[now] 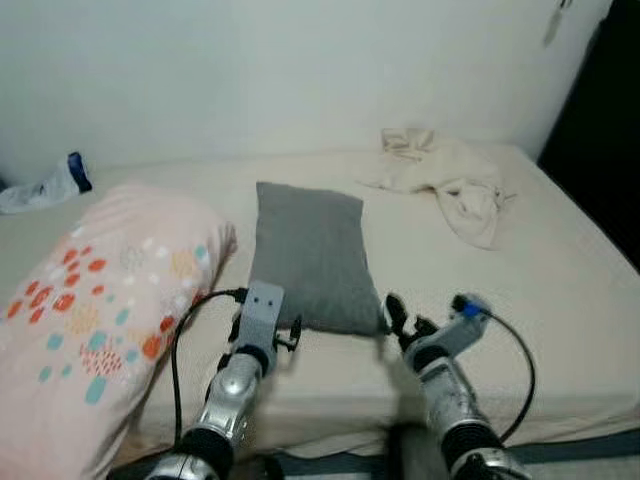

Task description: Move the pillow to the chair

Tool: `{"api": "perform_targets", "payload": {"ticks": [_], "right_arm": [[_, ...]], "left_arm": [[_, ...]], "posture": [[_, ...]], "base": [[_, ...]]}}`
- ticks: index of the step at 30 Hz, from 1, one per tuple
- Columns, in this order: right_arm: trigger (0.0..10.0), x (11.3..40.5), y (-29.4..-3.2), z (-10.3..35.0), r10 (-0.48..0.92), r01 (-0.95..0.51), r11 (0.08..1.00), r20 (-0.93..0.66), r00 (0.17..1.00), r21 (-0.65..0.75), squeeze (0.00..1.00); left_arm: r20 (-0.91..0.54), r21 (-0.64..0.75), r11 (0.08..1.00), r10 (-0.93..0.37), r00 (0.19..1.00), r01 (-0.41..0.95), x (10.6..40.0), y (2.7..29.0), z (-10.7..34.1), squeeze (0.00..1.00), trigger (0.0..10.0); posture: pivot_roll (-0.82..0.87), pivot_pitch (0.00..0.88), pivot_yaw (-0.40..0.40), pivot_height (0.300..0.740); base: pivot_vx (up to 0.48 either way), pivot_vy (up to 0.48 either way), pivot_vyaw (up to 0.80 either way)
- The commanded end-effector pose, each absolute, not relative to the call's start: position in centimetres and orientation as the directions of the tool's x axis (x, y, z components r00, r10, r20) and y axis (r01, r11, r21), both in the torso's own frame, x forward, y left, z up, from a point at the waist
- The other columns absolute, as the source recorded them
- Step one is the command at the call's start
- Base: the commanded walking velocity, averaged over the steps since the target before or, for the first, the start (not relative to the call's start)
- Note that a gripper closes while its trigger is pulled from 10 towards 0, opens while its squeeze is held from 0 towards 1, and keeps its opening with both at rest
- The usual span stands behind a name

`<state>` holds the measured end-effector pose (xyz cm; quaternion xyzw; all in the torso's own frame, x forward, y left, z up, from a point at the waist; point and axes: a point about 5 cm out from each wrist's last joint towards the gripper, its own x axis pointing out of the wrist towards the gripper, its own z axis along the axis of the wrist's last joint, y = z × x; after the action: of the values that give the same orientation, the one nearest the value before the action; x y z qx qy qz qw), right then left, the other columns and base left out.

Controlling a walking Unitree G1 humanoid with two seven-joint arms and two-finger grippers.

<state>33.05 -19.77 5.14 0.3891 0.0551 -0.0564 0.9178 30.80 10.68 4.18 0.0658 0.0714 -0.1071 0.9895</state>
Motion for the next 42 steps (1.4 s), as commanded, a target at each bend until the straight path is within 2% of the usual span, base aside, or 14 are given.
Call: {"api": "perform_targets", "payload": {"ticks": [1,6,11,14,17,24,25,27,29,34,36,42], "right_arm": [[10.0,32.6,-19.8,4.1,-0.07,0.208,0.62,-0.211,0.975,0.757,0.0],[10.0,32.4,-19.2,3.1,-0.009,0.231,0.6,-0.283,0.959,0.766,0.0],[10.0,32.7,-18.5,3.4,0.041,0.189,0.59,-0.263,0.964,0.785,0.0],[10.0,33.9,-18.2,5.1,0.083,0.084,0.562,-0.157,0.984,0.823,0.0],[10.0,34.4,-18.2,6.0,0.095,0.037,0.548,-0.107,0.99,0.836,0.0],[10.0,36.2,-19.1,8.8,0.055,0.008,0.541,-0.045,0.997,0.841,0.0],[0.0,36.6,-18.6,9.5,0.089,-0.044,0.534,-0.005,0.996,0.844,0.0],[0.0,36.8,-18.3,9.9,0.114,-0.08,0.529,0.023,0.993,0.845,0.0],[0.0,37.1,-16.8,10.5,0.224,-0.17,0.556,0.051,0.973,0.814,0.0],[0.0,36.9,-15.4,9.8,0.339,-0.215,0.632,-0.016,0.941,0.744,0.0],[0.0,35.6,-14.6,7.6,0.436,-0.274,0.789,-0.188,0.88,0.55,0.0],[0.0,34.4,-16.1,5.7,0.381,-0.189,0.829,-0.285,0.879,0.527,0.0]], "left_arm": [[-0.15,0.164,0.963,-0.191,0.97,0.215,30.0,11.7,3.9,0.0,10.0],[-0.138,0.22,0.951,-0.191,0.972,0.218,28.0,12.8,3.8,0.0,10.0],[-0.135,0.235,0.949,-0.181,0.974,0.209,26.2,13.5,4.1,0.0,10.0],[-0.137,0.238,0.949,-0.177,0.975,0.206,24.9,13.9,4.5,0.0,10.0],[-0.141,0.241,0.949,-0.175,0.974,0.205,24.3,14.0,4.8,0.0,10.0],[-0.168,0.243,0.948,-0.169,0.971,0.207,23.2,14.0,5.4,0.0,10.0],[-0.172,0.239,0.949,-0.168,0.971,0.206,23.1,14.0,5.4,0.0,10.0],[-0.177,0.236,0.95,-0.167,0.97,0.206,23.0,13.9,5.4,0.0,10.0],[-0.181,0.215,0.955,-0.166,0.969,0.204,23.0,13.5,5.4,0.0,10.0],[-0.188,0.166,0.967,-0.161,0.969,0.193,23.3,13.0,5.6,0.0,10.0],[-0.184,0.099,0.98,-0.154,0.971,0.174,24.2,12.6,5.8,0.0,10.0],[-0.183,0.048,0.986,-0.146,0.972,0.157,25.4,12.3,5.9,0.0,10.0]], "posture": [[0.12,0.284,0.103,0.621],[0.18,0.341,0.108,0.621],[0.22,0.377,0.123,0.621],[0.25,0.394,0.14,0.621],[0.26,0.401,0.141,0.621],[0.27,0.404,0.135,0.621],[0.27,0.4,0.128,0.621],[0.27,0.4,0.128,0.621],[0.26,0.387,0.113,0.621],[0.23,0.363,0.093,0.621],[0.21,0.334,0.072,0.621],[0.17,0.304,0.057,0.621]], "base": [[0.0,0.0,0.0],[0.0,0.0,0.0],[0.0,0.0,0.0],[0.0,0.0,0.0],[0.0,0.0,0.0],[0.0,0.0,0.0],[0.0,0.0,0.0],[0.0,0.0,0.0],[0.0,0.0,0.0],[0.0,0.0,0.0],[0.0,0.0,0.0],[0.0,0.0,0.0]]}}
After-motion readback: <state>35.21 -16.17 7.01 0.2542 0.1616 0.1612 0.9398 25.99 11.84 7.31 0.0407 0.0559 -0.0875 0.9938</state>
